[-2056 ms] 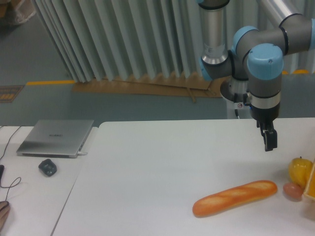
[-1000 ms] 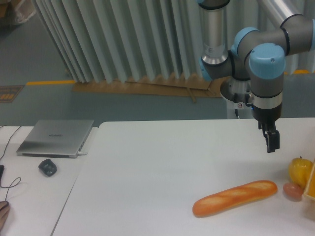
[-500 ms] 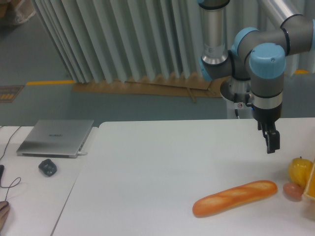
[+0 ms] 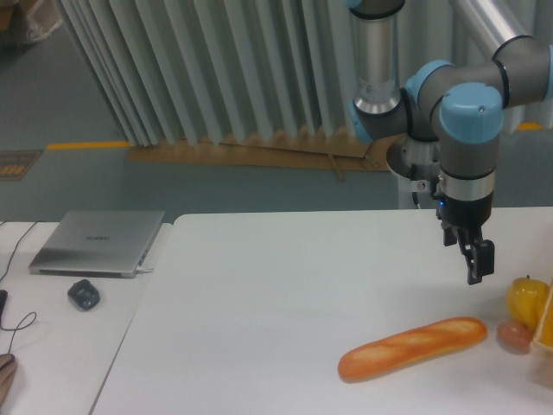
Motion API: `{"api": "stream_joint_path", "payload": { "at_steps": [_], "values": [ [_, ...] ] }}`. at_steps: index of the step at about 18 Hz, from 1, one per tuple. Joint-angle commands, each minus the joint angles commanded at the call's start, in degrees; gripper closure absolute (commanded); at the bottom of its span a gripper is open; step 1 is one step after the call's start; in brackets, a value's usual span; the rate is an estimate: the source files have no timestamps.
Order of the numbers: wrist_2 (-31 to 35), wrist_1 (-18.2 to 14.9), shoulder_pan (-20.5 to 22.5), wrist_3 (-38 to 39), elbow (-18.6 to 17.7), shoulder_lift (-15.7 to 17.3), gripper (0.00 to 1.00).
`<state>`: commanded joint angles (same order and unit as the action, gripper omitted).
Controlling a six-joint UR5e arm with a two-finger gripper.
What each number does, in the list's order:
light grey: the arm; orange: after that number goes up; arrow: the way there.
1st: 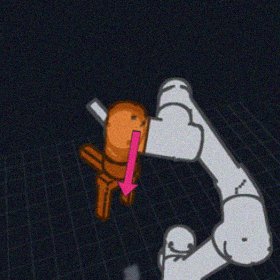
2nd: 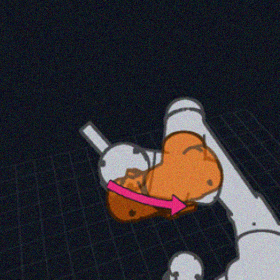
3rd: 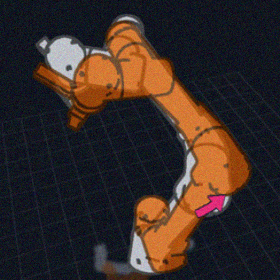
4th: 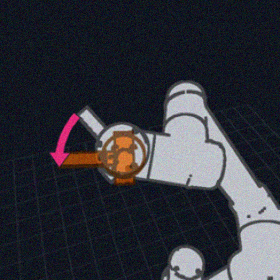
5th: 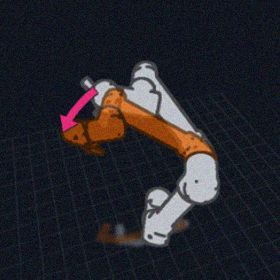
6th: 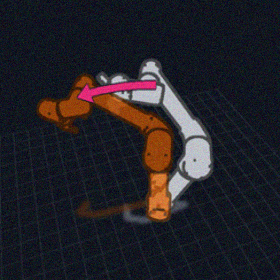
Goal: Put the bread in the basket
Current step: 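Lower the open gripper down onto the orange baguette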
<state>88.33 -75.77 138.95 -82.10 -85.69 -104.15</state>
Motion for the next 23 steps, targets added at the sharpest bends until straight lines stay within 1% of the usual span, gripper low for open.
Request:
{"api": "stream_joint_path", "payload": {
  "at_steps": [2, 4, 5, 10, 11, 14, 16, 18, 19, 23],
  "values": [
    [0.00, 2.02, -0.09, 2.90, -0.52, 0.09, 0.00],
    [0.00, 2.47, -0.26, 4.84, -0.88, 0.00, 0.00],
    [0.00, 2.73, -0.18, 4.85, -0.97, 0.00, 0.00],
    [0.43, 6.33, -0.35, 4.76, -2.37, -0.17, 0.00],
    [0.53, 6.77, -0.35, 4.58, -2.63, -0.26, 0.00],
    [0.17, 6.69, -0.35, 4.76, -2.72, -0.53, 0.00],
    [0.26, 6.78, -0.44, 5.46, -2.81, -1.58, 0.00],
    [0.26, 7.04, -0.61, 8.61, -2.81, -2.28, 0.00],
    [0.35, 7.39, -1.48, 10.10, -2.73, -2.90, 0.00],
    [0.61, 10.11, -3.69, 13.89, -2.64, -4.22, 0.00]
  ]
}}
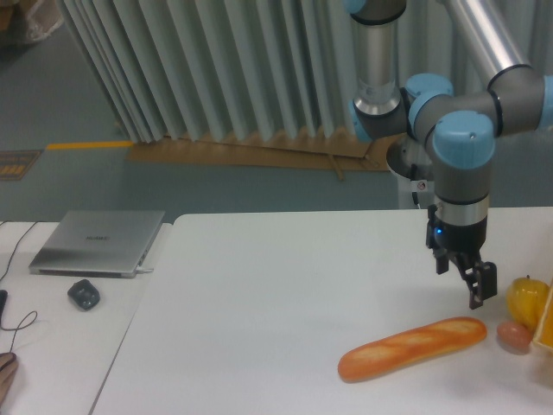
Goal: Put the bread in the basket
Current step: 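Lower the open gripper down onto the orange baguette, then rotate and align the gripper across the baguette's middle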
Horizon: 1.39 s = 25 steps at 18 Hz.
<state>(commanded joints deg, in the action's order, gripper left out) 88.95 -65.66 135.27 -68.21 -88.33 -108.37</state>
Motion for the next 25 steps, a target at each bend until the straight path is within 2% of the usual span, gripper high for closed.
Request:
{"api": "stream_joint_path", "payload": {
  "at_steps": [5, 25],
  "values": [
    [0.96, 2.82, -1.32, 2.38, 0.26, -2.64, 0.00],
    [8.61, 2.99, -4.49, 2.47, 0.88, -8.18, 0.00]
  ]
}}
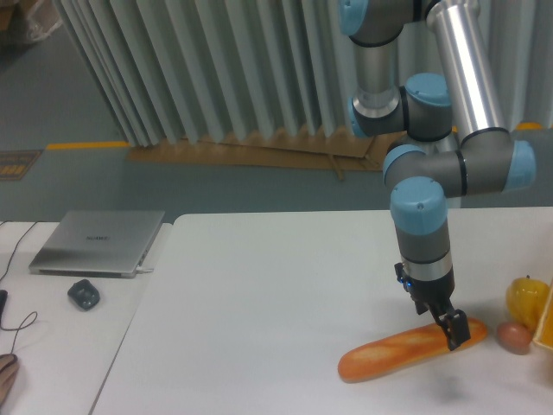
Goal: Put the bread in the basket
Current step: 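Rotate and align the gripper across the baguette's middle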
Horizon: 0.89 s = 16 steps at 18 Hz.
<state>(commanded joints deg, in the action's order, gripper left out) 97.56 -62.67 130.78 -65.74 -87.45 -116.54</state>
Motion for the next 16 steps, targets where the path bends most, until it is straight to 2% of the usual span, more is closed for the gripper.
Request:
{"api": "stream_joint_path", "payload": {
  "at_steps": [16],
  "values": [
    [2.20, 0.09, -0.18, 0.00, 0.61, -2.20, 0.00]
  ]
}}
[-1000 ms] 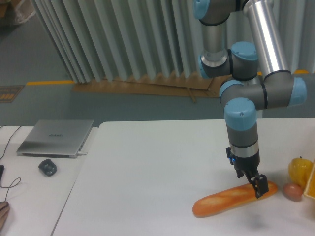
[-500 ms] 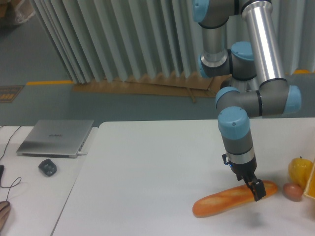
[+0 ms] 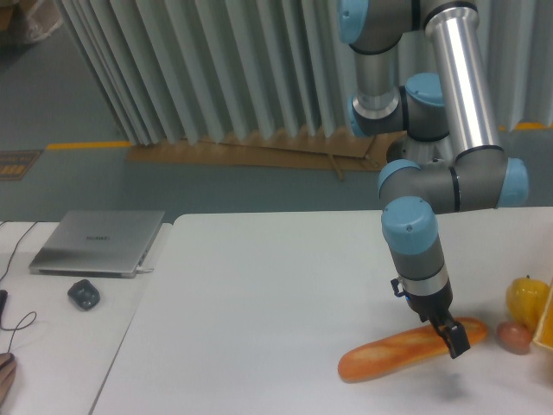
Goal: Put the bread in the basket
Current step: 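Rotate and align the gripper across the baguette's middle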
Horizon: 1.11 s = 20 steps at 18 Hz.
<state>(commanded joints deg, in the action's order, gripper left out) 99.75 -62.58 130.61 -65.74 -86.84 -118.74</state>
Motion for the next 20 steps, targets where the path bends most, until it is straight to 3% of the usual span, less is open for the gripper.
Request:
{"api": "stream_joint_path", "payload": {
  "at_steps": [11, 17, 20],
  "values": [
    [1.15, 0.17, -0.26, 0.18, 0.09, -0.62, 0.00],
    [-6.84, 0.79, -0.09, 0.44, 0.62, -0.44, 0.00],
    [-7.47, 0.88, -0.26, 0.53, 0.35, -0.79, 0.00]
  ]
}}
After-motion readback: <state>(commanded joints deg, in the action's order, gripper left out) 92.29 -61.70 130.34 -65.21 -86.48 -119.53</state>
